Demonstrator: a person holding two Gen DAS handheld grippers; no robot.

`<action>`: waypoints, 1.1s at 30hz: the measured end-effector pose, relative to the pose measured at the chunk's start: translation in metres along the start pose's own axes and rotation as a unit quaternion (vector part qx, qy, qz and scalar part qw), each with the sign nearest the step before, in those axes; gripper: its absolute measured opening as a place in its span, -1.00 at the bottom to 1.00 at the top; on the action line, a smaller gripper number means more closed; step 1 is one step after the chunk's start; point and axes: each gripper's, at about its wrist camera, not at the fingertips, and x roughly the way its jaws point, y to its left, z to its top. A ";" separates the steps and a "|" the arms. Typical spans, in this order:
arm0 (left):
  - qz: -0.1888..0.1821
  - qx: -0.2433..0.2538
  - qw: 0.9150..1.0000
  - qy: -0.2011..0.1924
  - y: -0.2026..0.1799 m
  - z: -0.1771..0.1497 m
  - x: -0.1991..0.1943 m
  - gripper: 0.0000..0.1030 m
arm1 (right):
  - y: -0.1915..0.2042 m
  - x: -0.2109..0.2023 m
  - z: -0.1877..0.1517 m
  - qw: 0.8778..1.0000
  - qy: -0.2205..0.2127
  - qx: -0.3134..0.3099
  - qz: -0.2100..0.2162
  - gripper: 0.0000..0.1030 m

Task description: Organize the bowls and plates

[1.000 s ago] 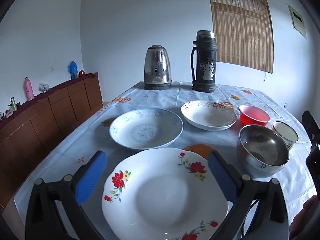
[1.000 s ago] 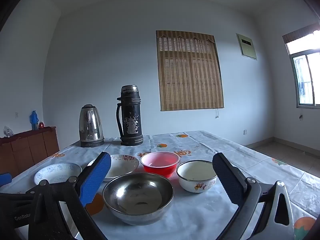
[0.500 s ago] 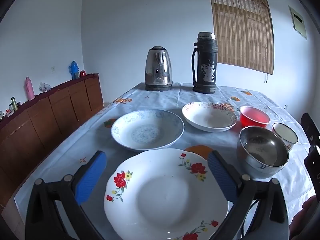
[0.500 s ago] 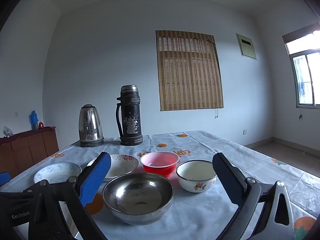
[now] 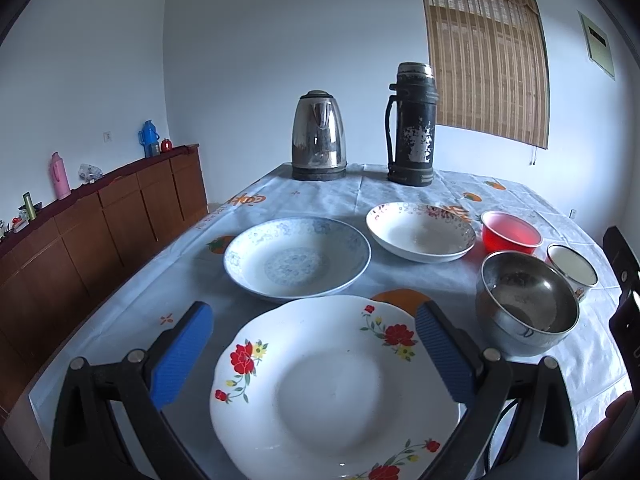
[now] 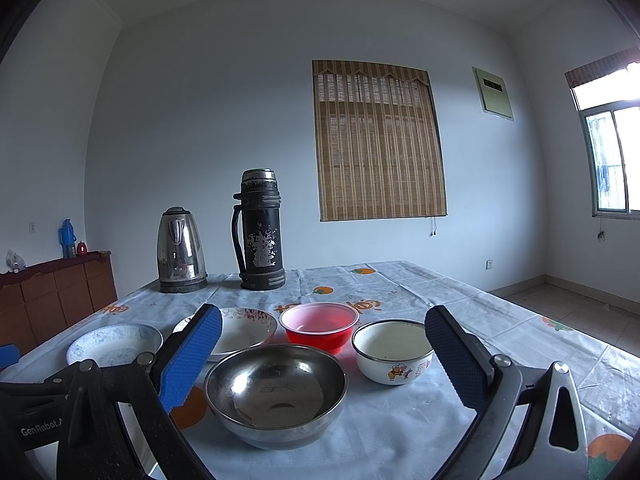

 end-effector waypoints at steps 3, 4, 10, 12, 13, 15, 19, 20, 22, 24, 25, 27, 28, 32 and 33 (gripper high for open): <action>-0.001 -0.001 1.000 0.002 0.001 0.000 0.000 0.99 | 0.002 -0.001 0.000 1.000 0.000 0.000 0.000 0.99; -0.001 -0.003 1.000 0.003 0.002 0.000 0.001 0.99 | 0.002 -0.001 0.000 1.000 0.000 0.000 0.000 0.99; -0.001 -0.003 1.000 0.003 0.002 0.001 0.001 0.99 | 0.002 -0.001 0.001 1.000 0.000 -0.001 0.000 0.99; 0.000 -0.003 1.000 0.004 0.003 0.001 0.001 0.99 | 0.002 -0.001 0.001 1.000 0.000 -0.001 0.000 0.99; -0.001 -0.003 1.000 0.004 0.003 0.001 0.001 0.99 | 0.003 -0.001 0.001 1.000 0.000 -0.001 0.000 0.99; -0.002 -0.004 1.000 0.004 0.003 0.001 0.001 0.99 | 0.002 -0.001 0.000 1.000 0.000 -0.001 0.000 0.99; -0.002 -0.003 1.000 0.004 0.002 0.000 0.001 0.99 | 0.003 -0.001 0.000 1.000 0.000 -0.002 0.001 0.99; -0.001 -0.003 1.000 0.004 0.002 0.000 0.001 0.99 | 0.003 -0.001 0.000 1.000 0.000 -0.002 0.000 0.99; -0.001 -0.005 1.000 0.005 0.003 0.000 0.002 0.99 | 0.003 -0.002 0.000 1.000 0.001 -0.002 0.001 0.99; -0.002 -0.006 1.000 0.006 0.003 0.000 0.003 0.99 | 0.003 -0.002 0.000 1.000 0.000 -0.002 0.000 0.99; -0.002 -0.006 1.000 0.006 0.003 0.001 0.003 0.99 | 0.003 -0.002 0.000 1.000 0.000 -0.002 0.000 0.99; -0.002 -0.005 1.000 0.005 0.003 0.001 0.003 0.99 | 0.003 -0.002 0.000 1.000 0.001 -0.003 0.000 0.99; -0.002 -0.004 1.000 0.005 0.003 0.001 0.003 0.99 | 0.004 -0.002 0.001 1.000 0.001 -0.003 0.000 0.99; -0.003 -0.004 1.000 0.005 0.003 0.001 0.003 0.99 | 0.001 0.000 -0.004 1.000 0.002 -0.003 0.001 0.99; -0.003 -0.005 1.000 0.006 0.003 0.001 0.003 0.99 | 0.000 0.000 -0.004 1.000 0.002 -0.003 0.000 0.99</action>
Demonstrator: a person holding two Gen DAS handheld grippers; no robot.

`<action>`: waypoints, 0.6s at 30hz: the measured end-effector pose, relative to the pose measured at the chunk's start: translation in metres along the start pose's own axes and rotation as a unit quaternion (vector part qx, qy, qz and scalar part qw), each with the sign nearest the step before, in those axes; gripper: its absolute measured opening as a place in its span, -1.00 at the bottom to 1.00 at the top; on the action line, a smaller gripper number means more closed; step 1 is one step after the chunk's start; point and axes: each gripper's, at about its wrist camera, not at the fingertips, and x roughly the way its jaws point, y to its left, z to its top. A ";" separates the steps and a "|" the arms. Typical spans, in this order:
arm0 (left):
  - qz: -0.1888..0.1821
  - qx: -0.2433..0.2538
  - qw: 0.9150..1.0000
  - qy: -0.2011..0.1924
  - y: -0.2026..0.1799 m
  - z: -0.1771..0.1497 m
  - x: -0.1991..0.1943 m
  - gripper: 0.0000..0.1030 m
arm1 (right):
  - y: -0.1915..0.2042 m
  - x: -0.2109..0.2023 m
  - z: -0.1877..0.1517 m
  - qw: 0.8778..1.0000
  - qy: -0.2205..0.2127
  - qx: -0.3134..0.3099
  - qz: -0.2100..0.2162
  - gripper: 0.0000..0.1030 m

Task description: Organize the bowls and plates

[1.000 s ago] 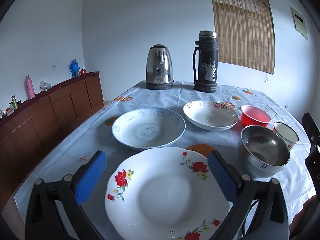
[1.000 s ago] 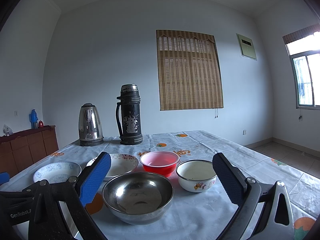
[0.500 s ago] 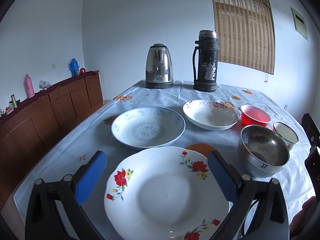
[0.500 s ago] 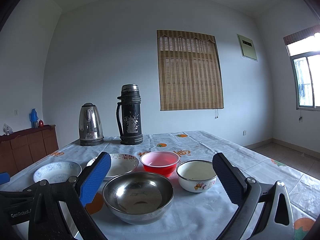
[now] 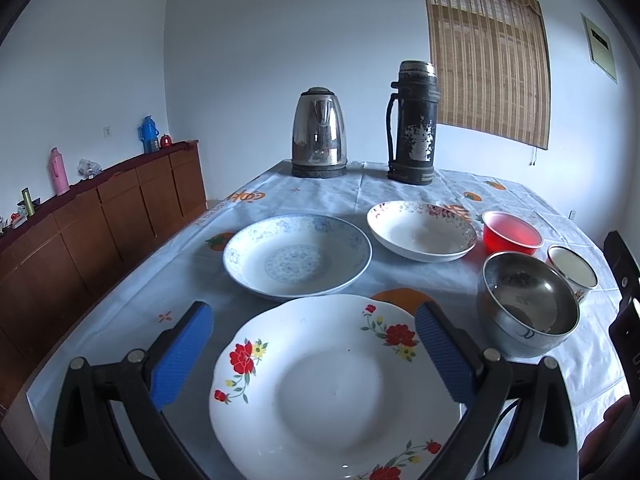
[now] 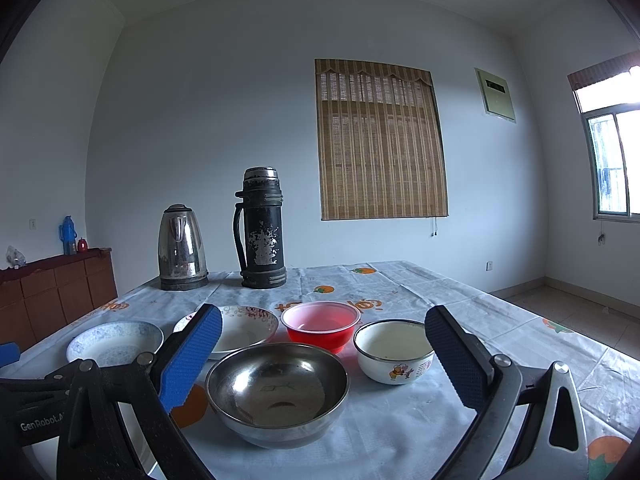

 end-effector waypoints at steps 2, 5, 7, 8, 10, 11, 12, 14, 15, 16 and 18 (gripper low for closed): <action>0.000 0.000 1.000 0.000 0.000 0.000 0.000 0.99 | 0.000 -0.002 -0.001 1.000 0.000 -0.001 0.000 0.99; 0.000 0.000 1.000 0.000 0.000 0.000 0.000 0.99 | 0.001 -0.001 -0.001 1.000 0.000 -0.002 0.000 0.99; 0.000 0.000 1.000 0.000 0.000 0.000 0.000 0.99 | 0.000 -0.001 -0.001 1.000 0.000 -0.002 0.000 0.99; 0.000 0.000 1.000 0.000 0.000 0.000 0.000 0.99 | 0.001 -0.002 -0.002 1.000 0.000 -0.002 0.000 0.99; 0.000 0.000 1.000 0.000 0.000 0.000 0.000 0.99 | 0.000 -0.002 -0.002 1.000 0.000 -0.002 0.000 0.99; 0.000 -0.001 1.000 0.000 0.000 0.000 0.000 0.99 | 0.001 -0.002 -0.002 1.000 0.000 -0.003 0.000 0.99; -0.001 -0.001 1.000 0.000 0.000 0.000 0.000 0.99 | 0.001 -0.002 -0.002 1.000 0.000 -0.003 0.000 0.99; 0.000 0.000 1.000 0.000 0.001 0.000 0.000 0.99 | 0.001 -0.001 -0.002 1.000 0.000 -0.003 0.000 0.99; 0.000 0.000 1.000 0.000 0.001 0.000 0.000 0.99 | 0.001 -0.001 -0.002 1.000 0.000 -0.003 0.000 0.99; 0.000 0.000 1.000 0.000 0.001 0.000 0.000 0.99 | 0.001 -0.002 -0.002 1.000 0.000 -0.003 0.000 0.99; 0.000 -0.001 1.000 0.001 0.001 0.000 0.000 0.99 | 0.001 -0.002 -0.003 1.000 0.000 -0.003 0.000 0.99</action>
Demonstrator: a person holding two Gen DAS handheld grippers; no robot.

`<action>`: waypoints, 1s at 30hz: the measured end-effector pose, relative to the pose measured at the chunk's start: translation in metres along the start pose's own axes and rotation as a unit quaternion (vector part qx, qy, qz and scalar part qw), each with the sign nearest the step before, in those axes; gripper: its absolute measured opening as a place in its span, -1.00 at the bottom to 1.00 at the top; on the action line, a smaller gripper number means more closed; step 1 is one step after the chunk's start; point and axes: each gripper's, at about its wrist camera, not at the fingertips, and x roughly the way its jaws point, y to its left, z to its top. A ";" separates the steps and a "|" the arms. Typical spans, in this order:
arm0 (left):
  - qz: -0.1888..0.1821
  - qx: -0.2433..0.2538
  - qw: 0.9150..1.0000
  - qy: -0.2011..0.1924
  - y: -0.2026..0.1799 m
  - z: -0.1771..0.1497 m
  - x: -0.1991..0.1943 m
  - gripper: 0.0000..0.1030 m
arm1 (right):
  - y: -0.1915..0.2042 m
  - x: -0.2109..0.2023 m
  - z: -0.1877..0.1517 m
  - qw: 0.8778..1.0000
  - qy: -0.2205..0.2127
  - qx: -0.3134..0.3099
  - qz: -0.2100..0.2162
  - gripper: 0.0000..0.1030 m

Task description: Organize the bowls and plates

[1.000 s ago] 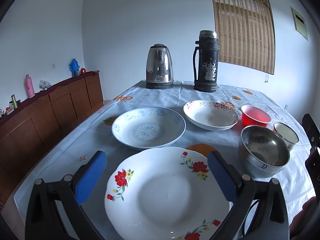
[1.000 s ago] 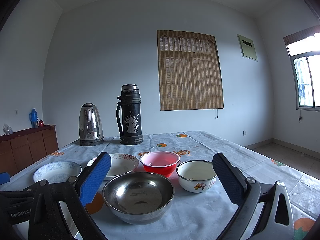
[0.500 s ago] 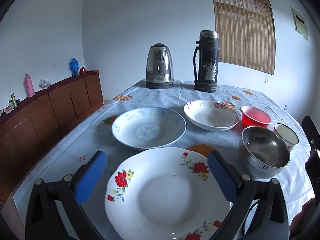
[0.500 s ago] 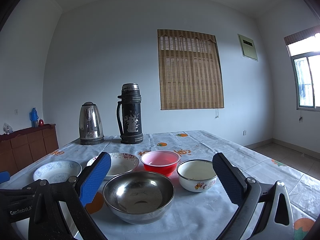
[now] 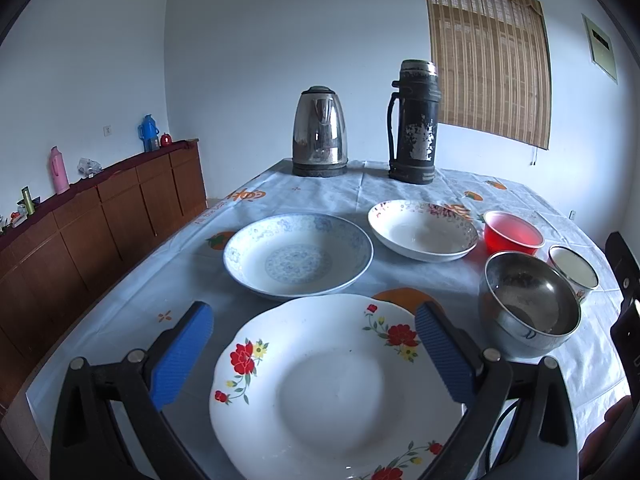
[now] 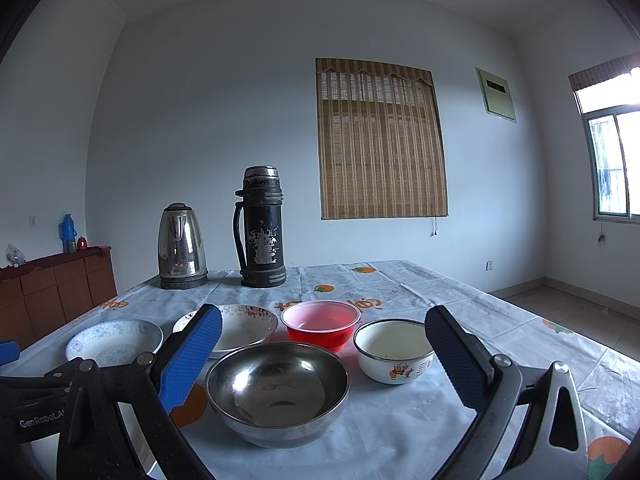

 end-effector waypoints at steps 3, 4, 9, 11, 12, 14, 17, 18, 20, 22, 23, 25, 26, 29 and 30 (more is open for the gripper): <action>0.001 0.001 1.000 0.000 0.000 0.000 0.000 0.99 | 0.000 0.000 0.000 1.000 0.000 0.000 0.000 0.99; 0.001 0.001 1.000 0.000 0.000 0.000 0.000 0.99 | -0.001 -0.001 -0.001 1.000 0.000 0.001 0.000 0.99; 0.001 0.000 1.000 0.001 0.000 -0.002 0.001 0.99 | -0.002 -0.001 0.000 1.000 0.000 0.000 0.000 0.99; 0.001 0.001 1.000 0.001 0.000 -0.002 0.001 0.99 | -0.002 -0.002 0.000 1.000 0.000 0.001 0.000 0.99; 0.001 0.001 1.000 0.001 0.000 -0.002 0.001 0.99 | -0.001 -0.001 0.000 1.000 0.000 0.000 -0.001 0.99; 0.000 0.001 1.000 0.001 0.000 -0.003 0.001 0.99 | -0.001 -0.001 0.000 1.000 0.001 0.000 -0.001 0.99; 0.000 0.001 1.000 0.003 -0.001 -0.003 0.002 0.99 | -0.002 -0.002 0.001 1.000 0.002 0.001 -0.002 0.99; 0.000 0.002 1.000 0.004 0.000 -0.003 0.001 0.99 | -0.001 -0.001 0.002 1.000 0.002 0.001 -0.002 0.99; -0.001 0.003 1.000 0.003 0.000 -0.001 0.000 0.99 | -0.001 -0.001 0.003 1.000 0.003 0.001 -0.002 0.99; -0.004 0.006 1.000 0.005 0.002 0.002 0.000 0.99 | -0.003 0.000 0.003 1.000 0.007 0.004 -0.005 0.99; -0.005 0.008 1.000 0.008 0.003 0.005 0.000 0.99 | -0.004 0.001 0.003 1.000 0.010 0.007 -0.008 0.99; -0.017 0.016 1.000 0.016 0.005 0.014 0.002 0.99 | -0.008 0.003 0.003 1.000 0.018 0.014 -0.006 0.99; -0.022 0.021 0.999 0.017 0.006 0.017 0.003 0.99 | -0.009 0.005 0.003 1.000 0.022 0.014 -0.003 0.99; -0.032 0.052 0.998 0.014 0.005 0.034 0.003 0.99 | -0.007 0.013 0.008 0.999 0.042 -0.014 0.004 0.99; -0.037 0.064 0.997 0.014 0.004 0.041 0.004 0.99 | -0.005 0.017 0.011 0.998 0.052 -0.027 0.014 0.99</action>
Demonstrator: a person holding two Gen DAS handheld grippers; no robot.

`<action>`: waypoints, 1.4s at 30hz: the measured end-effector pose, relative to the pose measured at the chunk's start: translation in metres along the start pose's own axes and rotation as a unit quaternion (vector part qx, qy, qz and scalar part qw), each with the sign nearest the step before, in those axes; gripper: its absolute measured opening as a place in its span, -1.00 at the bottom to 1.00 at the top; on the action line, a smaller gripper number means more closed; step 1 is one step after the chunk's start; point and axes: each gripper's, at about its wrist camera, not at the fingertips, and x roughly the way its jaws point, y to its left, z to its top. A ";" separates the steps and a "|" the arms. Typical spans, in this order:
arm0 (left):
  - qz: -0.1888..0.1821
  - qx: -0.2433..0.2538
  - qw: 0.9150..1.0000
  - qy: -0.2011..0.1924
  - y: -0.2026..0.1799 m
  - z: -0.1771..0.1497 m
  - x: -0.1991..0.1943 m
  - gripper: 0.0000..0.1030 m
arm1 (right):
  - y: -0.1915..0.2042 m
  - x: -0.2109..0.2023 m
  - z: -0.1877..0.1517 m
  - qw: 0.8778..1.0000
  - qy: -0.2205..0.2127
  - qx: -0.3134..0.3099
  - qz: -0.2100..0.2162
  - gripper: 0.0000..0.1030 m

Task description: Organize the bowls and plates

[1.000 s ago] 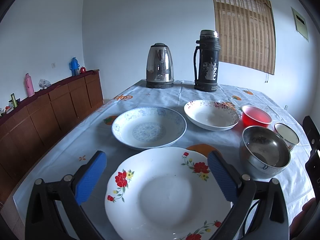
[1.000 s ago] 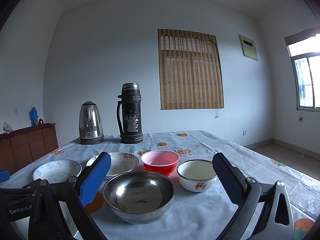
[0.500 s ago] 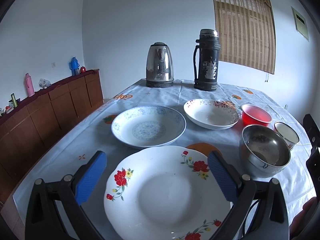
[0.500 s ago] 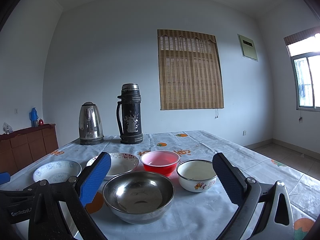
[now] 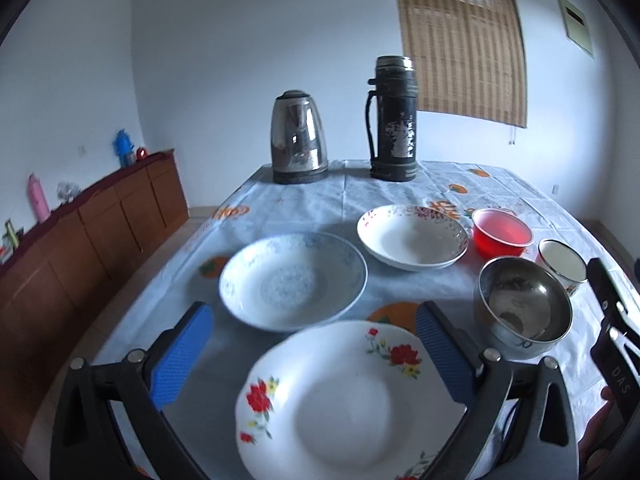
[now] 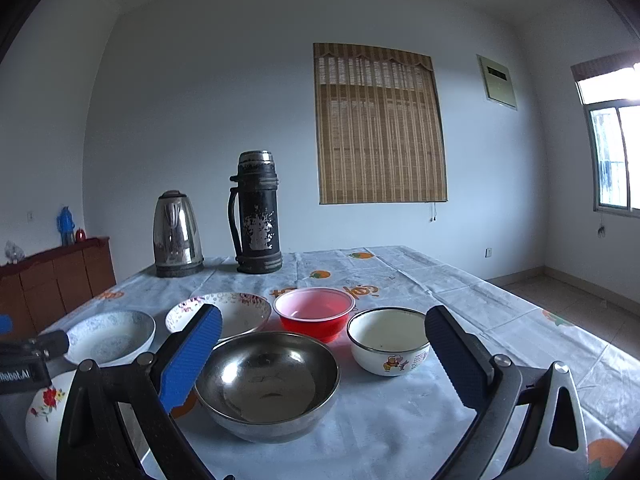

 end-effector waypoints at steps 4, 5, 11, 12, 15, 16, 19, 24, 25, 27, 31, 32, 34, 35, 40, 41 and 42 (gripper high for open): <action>-0.047 0.017 0.998 0.039 0.002 0.023 0.017 0.99 | 0.003 0.014 0.018 0.998 0.034 -0.023 0.047 0.99; -0.058 0.018 0.997 0.051 0.002 0.030 0.023 0.99 | 0.003 0.017 0.022 0.997 0.040 -0.023 0.061 0.99; -0.063 0.051 0.993 0.088 -0.004 0.061 0.059 0.99 | 0.004 0.062 0.049 0.976 0.138 0.017 0.165 0.98; -0.058 0.061 0.992 0.091 -0.007 0.067 0.065 0.99 | 0.006 0.073 0.051 0.970 0.162 0.028 0.179 0.95; -0.054 0.090 0.989 0.105 -0.014 0.084 0.087 0.97 | 0.009 0.111 0.050 0.941 0.249 0.075 0.216 0.55; -0.060 0.092 0.987 0.114 -0.014 0.088 0.094 0.96 | 0.009 0.126 0.047 0.928 0.281 0.098 0.224 0.27; -0.090 0.084 0.982 0.145 -0.017 0.103 0.116 0.89 | 0.011 0.162 0.035 0.889 0.355 0.153 0.245 -0.05; -0.121 0.084 0.972 0.185 -0.026 0.129 0.165 0.84 | 0.024 0.198 0.030 0.864 0.404 0.180 0.241 -0.08; -0.124 0.084 0.970 0.190 -0.027 0.132 0.175 0.76 | 0.026 0.203 0.026 0.858 0.414 0.191 0.237 -0.09; -0.127 0.084 0.967 0.205 -0.029 0.137 0.195 0.65 | 0.026 0.215 0.021 0.845 0.433 0.210 0.231 -0.09; -0.134 0.074 0.960 0.234 -0.030 0.142 0.232 0.57 | 0.024 0.235 0.012 0.840 0.452 0.214 0.209 -0.09; -0.134 0.076 0.958 0.241 -0.032 0.143 0.240 0.50 | 0.024 0.243 0.009 0.839 0.457 0.213 0.207 -0.09; -0.139 0.082 0.953 0.255 -0.035 0.146 0.257 0.36 | 0.025 0.251 0.007 0.836 0.466 0.211 0.198 -0.19; -0.141 0.082 0.951 0.263 -0.037 0.146 0.265 0.31 | 0.025 0.256 0.004 0.834 0.471 0.209 0.194 -0.24; -0.137 0.085 0.945 0.284 -0.044 0.144 0.293 0.30 | 0.025 0.272 -0.009 0.817 0.501 0.218 0.186 -0.26; -0.136 0.088 0.944 0.286 -0.046 0.143 0.297 0.30 | 0.025 0.274 -0.011 0.815 0.504 0.221 0.185 -0.26; -0.136 0.090 0.943 0.289 -0.047 0.142 0.301 0.28 | 0.026 0.277 -0.013 0.814 0.506 0.221 0.182 -0.26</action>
